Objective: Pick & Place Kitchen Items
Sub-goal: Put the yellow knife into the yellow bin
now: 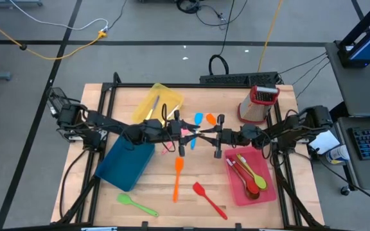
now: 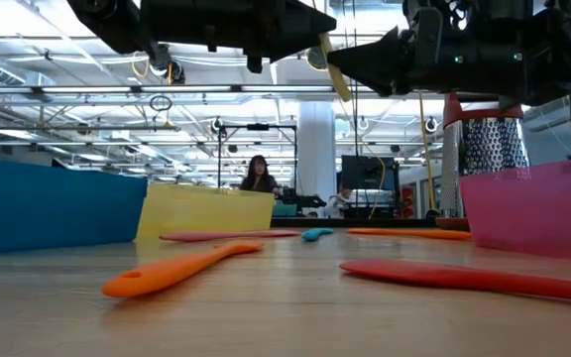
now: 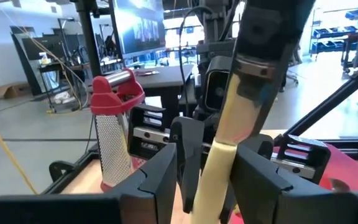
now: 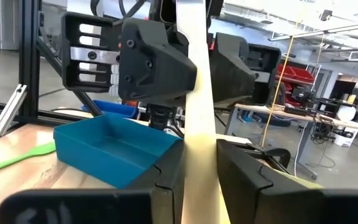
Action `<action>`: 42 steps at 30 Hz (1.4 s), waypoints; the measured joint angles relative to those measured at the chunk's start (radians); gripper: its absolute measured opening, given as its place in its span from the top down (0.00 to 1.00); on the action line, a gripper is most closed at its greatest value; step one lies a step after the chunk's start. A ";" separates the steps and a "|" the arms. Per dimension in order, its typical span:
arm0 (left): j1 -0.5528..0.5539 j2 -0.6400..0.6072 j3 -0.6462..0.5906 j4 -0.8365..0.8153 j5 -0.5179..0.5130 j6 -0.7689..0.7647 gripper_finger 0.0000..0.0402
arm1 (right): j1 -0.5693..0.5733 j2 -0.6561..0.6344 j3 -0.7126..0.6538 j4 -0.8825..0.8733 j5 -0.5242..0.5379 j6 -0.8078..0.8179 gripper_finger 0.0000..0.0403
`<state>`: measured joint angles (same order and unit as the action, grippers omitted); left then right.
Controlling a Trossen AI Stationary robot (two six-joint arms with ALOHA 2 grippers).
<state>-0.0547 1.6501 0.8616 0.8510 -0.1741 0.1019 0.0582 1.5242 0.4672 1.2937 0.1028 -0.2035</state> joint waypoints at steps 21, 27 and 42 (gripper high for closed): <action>0.005 -0.002 0.000 -0.117 -0.064 -0.047 0.89 | 0.001 0.000 0.070 -0.122 0.007 -0.053 0.70; 0.006 -0.001 0.000 -0.228 -0.190 -0.081 0.88 | 0.010 -0.032 0.070 -0.120 0.175 -0.171 0.63; 0.099 -0.056 0.041 -0.528 -0.541 -0.154 0.89 | 0.082 -0.173 -0.010 -0.259 0.262 -0.101 0.62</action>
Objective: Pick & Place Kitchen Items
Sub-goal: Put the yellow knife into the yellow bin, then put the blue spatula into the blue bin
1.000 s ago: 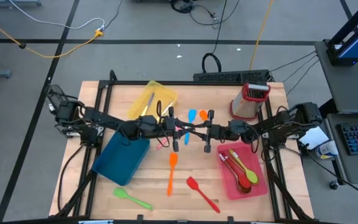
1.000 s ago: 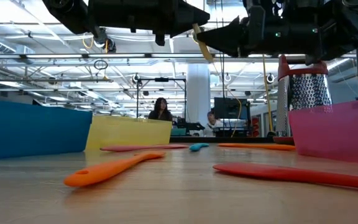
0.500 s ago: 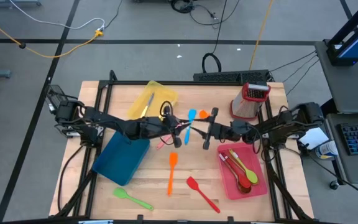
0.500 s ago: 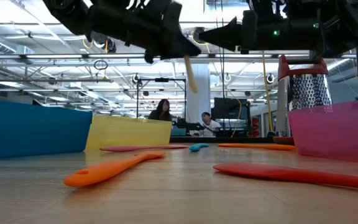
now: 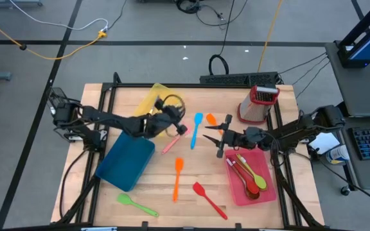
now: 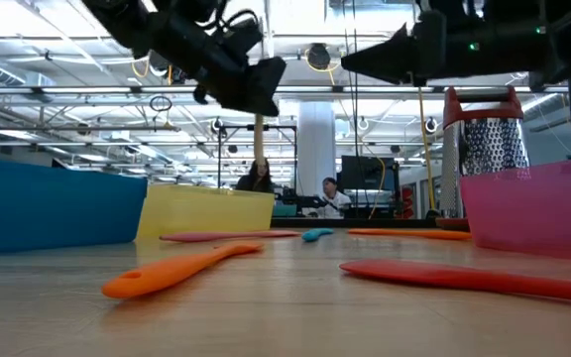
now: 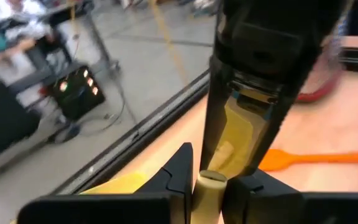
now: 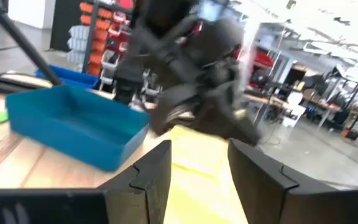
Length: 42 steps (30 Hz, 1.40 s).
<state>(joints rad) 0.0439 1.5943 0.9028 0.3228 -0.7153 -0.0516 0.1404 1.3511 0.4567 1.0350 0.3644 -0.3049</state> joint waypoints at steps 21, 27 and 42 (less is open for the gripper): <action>0.412 0.039 0.104 -0.800 0.490 -0.370 0.85 | 0.005 -0.003 -0.026 -0.053 -0.003 0.110 0.64; 0.434 0.119 0.105 -0.790 0.490 -0.349 0.82 | 0.005 -0.003 -0.026 -0.054 -0.003 0.110 0.64; 0.469 0.214 0.105 -0.727 0.487 -0.300 0.81 | 0.005 -0.003 -0.026 -0.055 -0.003 0.109 0.65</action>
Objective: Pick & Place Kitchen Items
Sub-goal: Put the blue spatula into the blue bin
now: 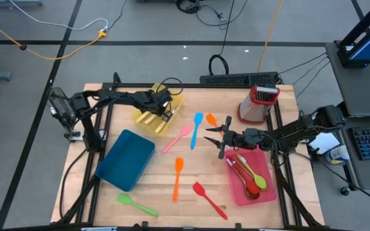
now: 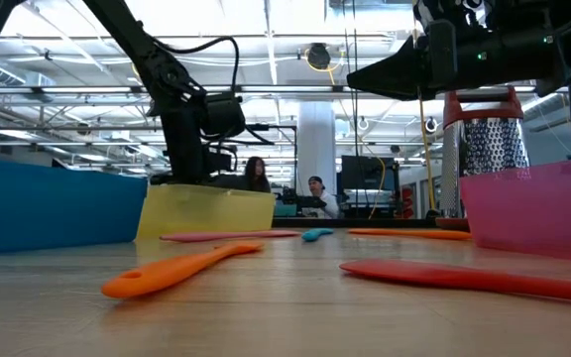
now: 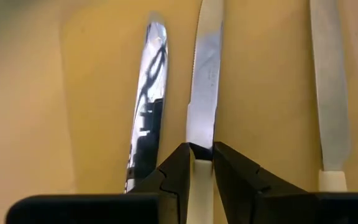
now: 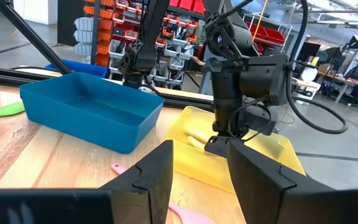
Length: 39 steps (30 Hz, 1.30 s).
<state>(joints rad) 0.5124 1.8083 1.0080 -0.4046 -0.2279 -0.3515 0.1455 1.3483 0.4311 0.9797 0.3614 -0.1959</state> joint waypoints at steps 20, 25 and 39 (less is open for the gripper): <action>-0.211 -0.400 0.000 0.009 -0.037 0.009 0.81 | 0.000 0.000 0.001 -0.049 0.001 0.001 0.60; -0.321 -0.446 0.000 0.059 -0.115 0.007 0.81 | 0.000 0.000 0.001 -0.078 -0.003 0.001 0.56; -0.579 -0.447 0.000 0.134 -0.141 -0.029 0.81 | 0.000 0.000 0.001 -0.147 0.000 0.080 0.56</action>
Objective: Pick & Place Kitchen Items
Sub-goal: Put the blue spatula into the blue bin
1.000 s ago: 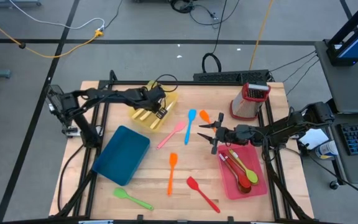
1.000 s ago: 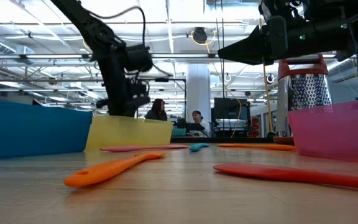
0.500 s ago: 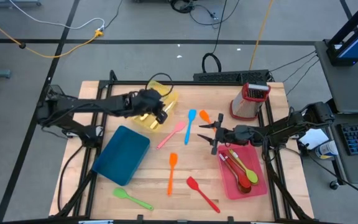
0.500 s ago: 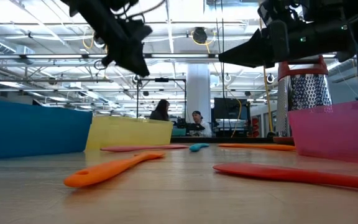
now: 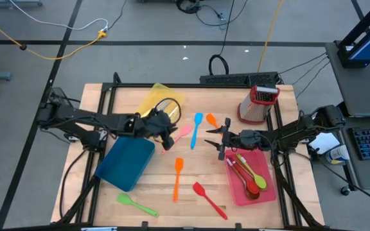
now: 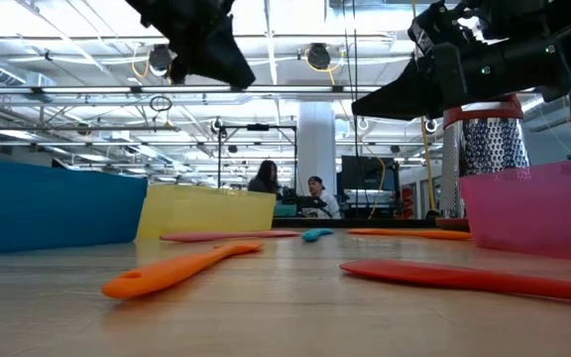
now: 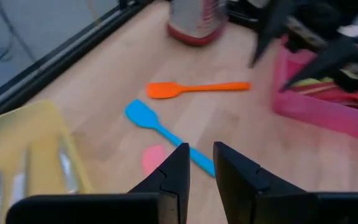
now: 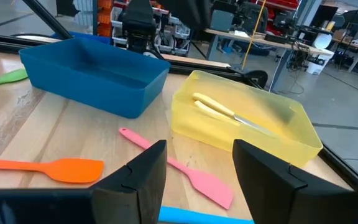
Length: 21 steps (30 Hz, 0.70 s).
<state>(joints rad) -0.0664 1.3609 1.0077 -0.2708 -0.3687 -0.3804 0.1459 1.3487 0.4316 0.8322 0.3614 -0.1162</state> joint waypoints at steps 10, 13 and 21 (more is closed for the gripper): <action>-0.097 0.023 0.000 0.073 -0.002 -0.004 0.81 | 0.000 0.000 0.000 0.000 0.000 0.000 0.56; -0.115 0.070 -0.001 0.099 -0.001 -0.044 0.81 | 0.000 0.000 0.000 0.000 0.000 0.000 0.56; -0.130 0.250 -0.002 0.140 0.101 -0.093 0.81 | 0.000 0.000 0.000 -0.007 0.000 0.089 0.55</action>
<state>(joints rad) -0.1966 1.6108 1.0054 -0.1311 -0.2679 -0.4737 0.1459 1.3487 0.4313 0.8248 0.3611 -0.0276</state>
